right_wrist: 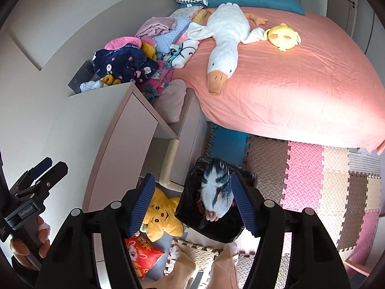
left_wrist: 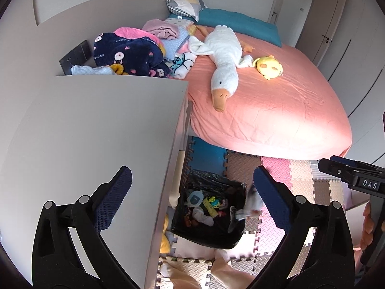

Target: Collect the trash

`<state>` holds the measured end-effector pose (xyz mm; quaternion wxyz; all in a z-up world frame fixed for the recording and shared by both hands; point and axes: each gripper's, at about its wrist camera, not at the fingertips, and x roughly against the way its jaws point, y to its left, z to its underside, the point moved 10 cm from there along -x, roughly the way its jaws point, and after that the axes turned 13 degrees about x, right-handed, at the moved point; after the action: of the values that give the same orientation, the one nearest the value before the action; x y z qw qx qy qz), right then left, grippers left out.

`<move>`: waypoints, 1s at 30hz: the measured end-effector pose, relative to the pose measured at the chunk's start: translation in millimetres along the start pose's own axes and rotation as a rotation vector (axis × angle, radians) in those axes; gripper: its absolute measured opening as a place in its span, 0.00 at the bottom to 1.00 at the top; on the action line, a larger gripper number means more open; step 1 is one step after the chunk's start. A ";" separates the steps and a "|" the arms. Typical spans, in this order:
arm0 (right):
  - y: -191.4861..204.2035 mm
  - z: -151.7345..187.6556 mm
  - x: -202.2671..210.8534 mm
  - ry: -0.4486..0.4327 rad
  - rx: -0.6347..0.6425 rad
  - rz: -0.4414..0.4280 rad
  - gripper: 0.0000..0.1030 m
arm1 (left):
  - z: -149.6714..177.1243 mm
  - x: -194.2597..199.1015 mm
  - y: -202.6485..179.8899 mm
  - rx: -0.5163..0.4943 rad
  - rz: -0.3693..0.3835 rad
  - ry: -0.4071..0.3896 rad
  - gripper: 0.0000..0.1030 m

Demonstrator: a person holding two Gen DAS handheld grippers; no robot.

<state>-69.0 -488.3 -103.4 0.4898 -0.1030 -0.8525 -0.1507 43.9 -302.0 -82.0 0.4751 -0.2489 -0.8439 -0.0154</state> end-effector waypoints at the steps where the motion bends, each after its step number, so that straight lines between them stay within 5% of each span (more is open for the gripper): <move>1: 0.6 0.2 -0.8 0.002 -0.001 -0.001 0.64 | -0.2 0.5 2.4 0.003 -0.006 -0.002 0.95; 30: 20.7 -0.7 -3.2 0.011 0.024 -0.014 0.64 | 8.5 -10.9 13.1 0.019 0.001 0.053 0.95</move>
<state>-60.1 -469.3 -102.7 0.4948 -0.0900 -0.8522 -0.1445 47.5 -292.7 -98.2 0.4995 -0.2441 -0.8311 -0.0138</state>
